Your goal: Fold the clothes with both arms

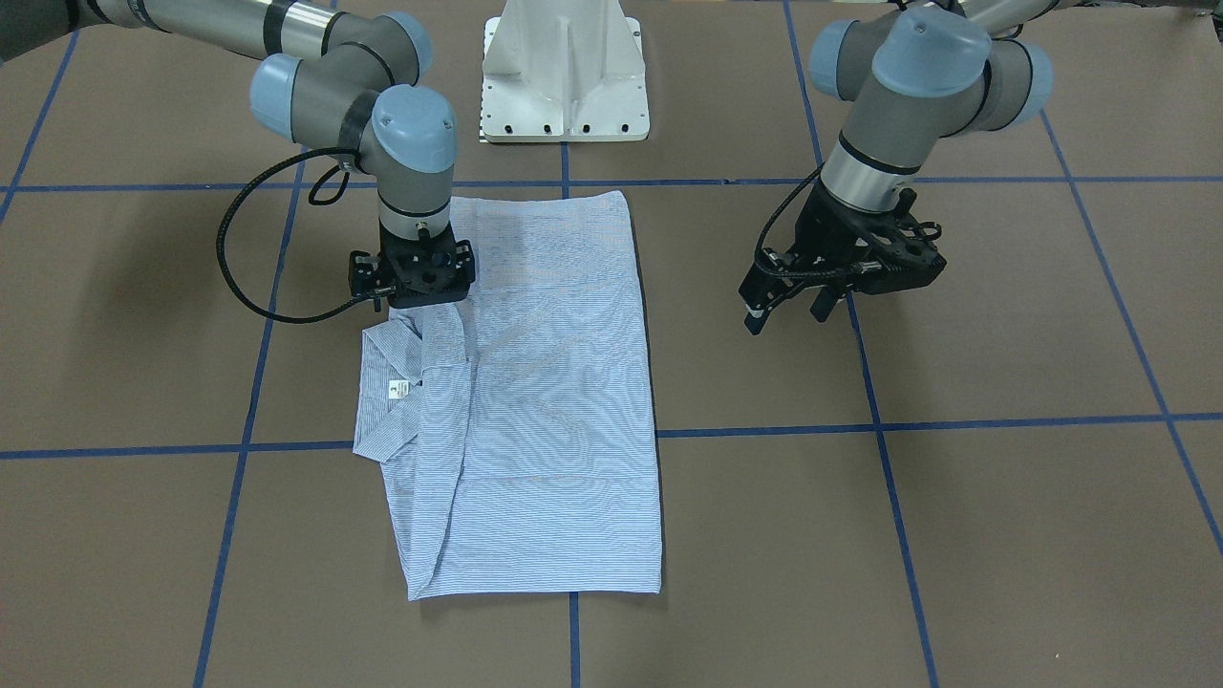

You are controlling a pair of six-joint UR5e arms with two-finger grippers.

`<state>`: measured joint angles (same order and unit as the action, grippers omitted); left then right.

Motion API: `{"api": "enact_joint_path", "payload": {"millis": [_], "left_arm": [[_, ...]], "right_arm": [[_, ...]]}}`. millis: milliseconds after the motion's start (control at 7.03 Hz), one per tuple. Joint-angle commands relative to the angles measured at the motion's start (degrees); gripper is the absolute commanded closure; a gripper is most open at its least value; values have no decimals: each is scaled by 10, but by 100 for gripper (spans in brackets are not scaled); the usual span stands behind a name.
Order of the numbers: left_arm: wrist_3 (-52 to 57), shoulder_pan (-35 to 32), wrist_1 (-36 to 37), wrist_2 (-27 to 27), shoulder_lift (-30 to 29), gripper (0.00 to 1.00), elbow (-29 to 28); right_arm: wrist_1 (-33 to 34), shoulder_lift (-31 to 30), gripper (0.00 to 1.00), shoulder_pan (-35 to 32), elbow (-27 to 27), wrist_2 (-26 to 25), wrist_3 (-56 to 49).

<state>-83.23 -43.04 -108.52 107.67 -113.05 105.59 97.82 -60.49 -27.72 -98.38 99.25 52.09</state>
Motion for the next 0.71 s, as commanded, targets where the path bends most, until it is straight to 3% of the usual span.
{"api": "enact_joint_path", "payload": {"millis": [0, 569], "left_arm": [[-1, 3, 1, 0, -1, 0, 1], [-1, 4, 1, 0, -2, 0, 3]], "right_arm": [[0, -27, 0, -14, -8, 1, -10], [21, -79, 0, -32, -67, 1, -41]]}}
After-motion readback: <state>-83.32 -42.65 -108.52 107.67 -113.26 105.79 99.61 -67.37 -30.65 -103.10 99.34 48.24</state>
